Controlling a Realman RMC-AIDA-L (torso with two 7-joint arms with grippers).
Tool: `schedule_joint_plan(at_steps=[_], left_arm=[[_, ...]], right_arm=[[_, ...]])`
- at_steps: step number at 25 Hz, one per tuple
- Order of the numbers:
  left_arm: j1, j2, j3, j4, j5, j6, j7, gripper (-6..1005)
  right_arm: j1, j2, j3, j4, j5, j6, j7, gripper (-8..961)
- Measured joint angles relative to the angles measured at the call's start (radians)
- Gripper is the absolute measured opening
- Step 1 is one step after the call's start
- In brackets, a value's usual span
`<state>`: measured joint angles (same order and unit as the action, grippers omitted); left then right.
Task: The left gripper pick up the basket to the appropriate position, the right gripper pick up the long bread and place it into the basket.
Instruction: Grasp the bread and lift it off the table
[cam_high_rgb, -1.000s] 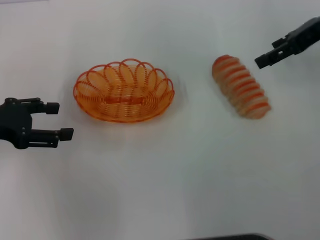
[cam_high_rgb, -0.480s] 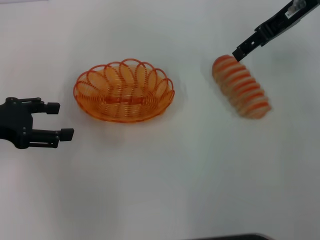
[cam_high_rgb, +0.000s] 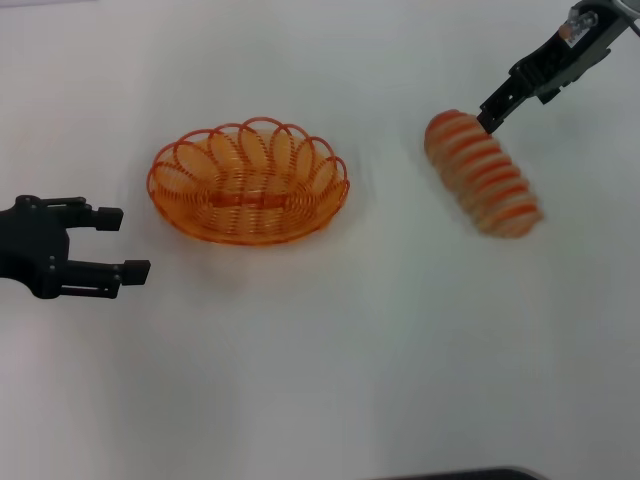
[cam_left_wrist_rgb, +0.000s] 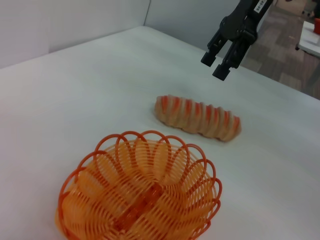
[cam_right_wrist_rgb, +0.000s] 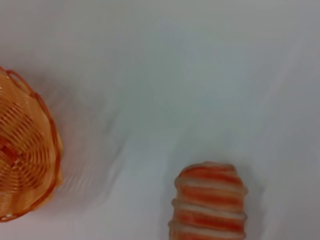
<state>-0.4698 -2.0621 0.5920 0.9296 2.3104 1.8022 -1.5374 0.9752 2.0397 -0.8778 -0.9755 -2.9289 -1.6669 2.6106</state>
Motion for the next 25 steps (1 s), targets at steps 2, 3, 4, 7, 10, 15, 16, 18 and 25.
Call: schedule_joint_plan(at_steps=[2,3,4,7,10,15,16,18,25], left_arm=[[-0.002,0.0,0.0,0.0,0.01,-0.002,0.0,854],[-0.002,0.0,0.0,0.0,0.011,-0.003,0.0,854],[-0.003,0.0,0.0,0.0,0.012,-0.003,0.0,854],[-0.003,0.0,0.0,0.0,0.012,-0.003,0.0,854],[-0.003,0.001,0.0,0.0,0.012,-0.003,0.001,854],[-0.005,0.001,0.0,0.0,0.012,-0.003,0.003,853],[-0.005,0.001,0.0,0.0,0.012,-0.002,0.003,853],[-0.005,0.002,0.0,0.0,0.012,-0.002,0.003,853],[-0.013,0.005,0.0,0.0,0.018,-0.002,0.003,854]], right_arm=[[0.003,0.003,-0.005,0.002,0.0,-0.002,0.006,911],[0.003,0.004,-0.007,0.003,0.0,0.0,0.008,911],[0.003,0.005,-0.007,0.004,-0.001,0.003,0.008,911],[0.003,0.006,-0.008,0.01,-0.001,0.025,0.008,911],[-0.002,0.007,-0.011,0.017,-0.001,0.048,0.007,912],[-0.005,0.011,-0.011,0.036,0.0,0.062,0.001,908],[-0.005,0.013,-0.012,0.039,0.0,0.063,0.0,907],[-0.007,0.017,-0.012,0.043,0.0,0.069,0.0,906],[-0.01,0.024,-0.037,0.087,-0.001,0.105,0.002,899]])
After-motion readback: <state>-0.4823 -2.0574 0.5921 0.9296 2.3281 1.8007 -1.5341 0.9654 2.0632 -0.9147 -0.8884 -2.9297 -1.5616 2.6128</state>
